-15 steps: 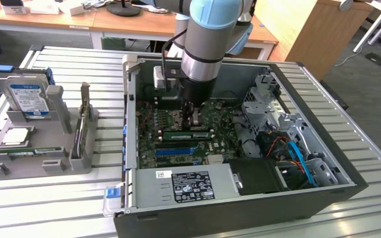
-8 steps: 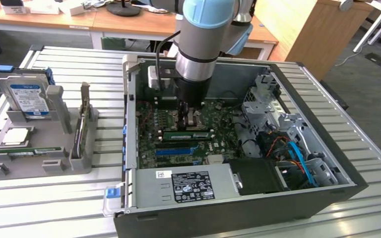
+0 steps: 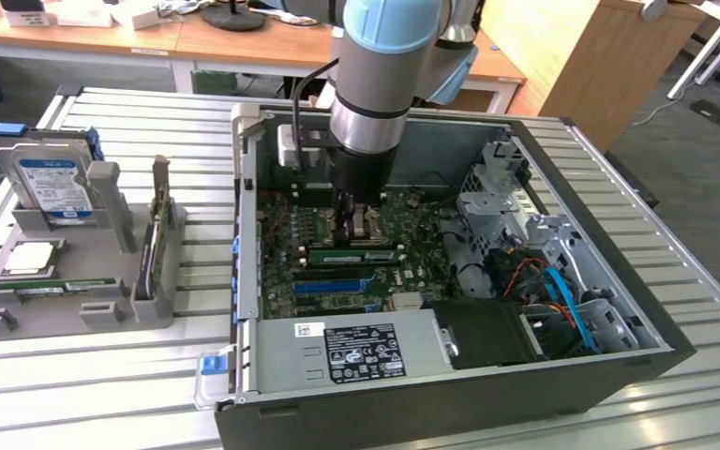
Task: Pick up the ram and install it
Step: 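Press down the ram until it locks into place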
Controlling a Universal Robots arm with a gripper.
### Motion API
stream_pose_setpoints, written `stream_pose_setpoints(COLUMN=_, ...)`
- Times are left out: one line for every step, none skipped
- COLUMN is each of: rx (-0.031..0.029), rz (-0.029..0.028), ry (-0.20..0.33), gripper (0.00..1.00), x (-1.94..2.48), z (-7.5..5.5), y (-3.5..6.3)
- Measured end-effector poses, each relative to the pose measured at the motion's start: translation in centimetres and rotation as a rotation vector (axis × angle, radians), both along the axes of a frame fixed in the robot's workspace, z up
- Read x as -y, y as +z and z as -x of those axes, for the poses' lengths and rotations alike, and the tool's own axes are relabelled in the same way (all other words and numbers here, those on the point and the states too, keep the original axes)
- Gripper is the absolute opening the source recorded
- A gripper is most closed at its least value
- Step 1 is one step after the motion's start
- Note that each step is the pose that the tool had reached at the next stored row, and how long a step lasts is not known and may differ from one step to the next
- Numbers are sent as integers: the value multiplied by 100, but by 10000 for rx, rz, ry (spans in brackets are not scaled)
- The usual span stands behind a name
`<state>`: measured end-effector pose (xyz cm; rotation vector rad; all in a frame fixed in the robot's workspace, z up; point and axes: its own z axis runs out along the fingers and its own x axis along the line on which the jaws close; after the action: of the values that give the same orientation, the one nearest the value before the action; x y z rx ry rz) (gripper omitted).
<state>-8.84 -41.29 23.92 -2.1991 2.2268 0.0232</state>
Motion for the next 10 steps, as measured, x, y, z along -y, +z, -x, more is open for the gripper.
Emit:
stream_pose_setpoints(rx=0, rz=0, ry=0, gripper=11, x=0, z=0, y=-3)
stream_pose_setpoints(rx=1, rz=-2, ry=0, gripper=11, x=0, z=0, y=-8)
stream_pose_setpoints(rx=1, rz=-1, ry=1, gripper=11, x=0, z=0, y=-15)
stream_pose_setpoints(rx=-1, rz=0, ry=0, gripper=11, x=0, z=0, y=-20)
stream_pose_setpoints(rx=0, rz=0, ry=1, gripper=11, x=0, z=0, y=-27)
stream_pose_setpoints(rx=0, rz=1, ry=1, gripper=11, x=0, z=0, y=-34)
stream_pose_setpoints(rx=0, rz=0, ry=0, gripper=11, x=0, z=0, y=-42)
stream_pose_setpoints(rx=0, rz=0, ry=0, gripper=11, x=0, z=0, y=-49)
stream_pose_setpoints(rx=0, rz=0, ry=1, gripper=11, x=0, z=0, y=-56)
stream_pose_setpoints(rx=0, rz=0, ry=1, gripper=11, x=0, z=0, y=-65)
